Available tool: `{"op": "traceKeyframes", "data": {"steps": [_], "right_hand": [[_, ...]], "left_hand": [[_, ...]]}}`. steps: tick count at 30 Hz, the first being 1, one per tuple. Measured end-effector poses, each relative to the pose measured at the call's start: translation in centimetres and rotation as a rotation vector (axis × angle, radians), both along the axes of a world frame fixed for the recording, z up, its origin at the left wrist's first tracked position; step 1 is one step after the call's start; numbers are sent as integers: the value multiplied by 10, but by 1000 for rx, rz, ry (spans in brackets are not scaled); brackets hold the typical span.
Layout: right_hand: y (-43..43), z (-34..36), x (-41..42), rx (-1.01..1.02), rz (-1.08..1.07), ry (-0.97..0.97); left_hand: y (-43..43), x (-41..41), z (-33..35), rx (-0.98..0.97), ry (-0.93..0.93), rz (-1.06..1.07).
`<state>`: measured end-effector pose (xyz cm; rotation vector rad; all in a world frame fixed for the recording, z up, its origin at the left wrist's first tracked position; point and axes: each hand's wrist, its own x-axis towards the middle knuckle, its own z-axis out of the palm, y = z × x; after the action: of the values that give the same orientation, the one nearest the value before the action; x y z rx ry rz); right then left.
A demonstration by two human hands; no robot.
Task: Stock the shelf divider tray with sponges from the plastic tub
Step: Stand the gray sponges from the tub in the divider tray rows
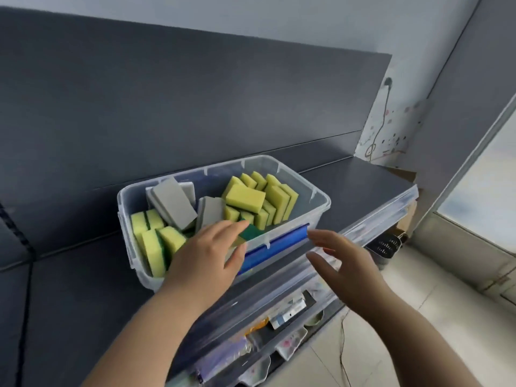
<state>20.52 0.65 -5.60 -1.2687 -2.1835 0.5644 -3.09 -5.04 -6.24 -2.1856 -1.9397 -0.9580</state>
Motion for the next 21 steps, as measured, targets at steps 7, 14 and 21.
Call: {"op": "traceKeyframes", "data": {"steps": [7, 14, 21], "right_hand": [[89, 17, -44, -1, 139, 67], [167, 13, -130, 37, 489, -175], [216, -10, -220, 0, 793, -691]], "left_hand": [[57, -32, 7, 25, 18, 162], [45, -71, -9, -56, -113, 447], [37, -52, 3, -139, -38, 656]]}}
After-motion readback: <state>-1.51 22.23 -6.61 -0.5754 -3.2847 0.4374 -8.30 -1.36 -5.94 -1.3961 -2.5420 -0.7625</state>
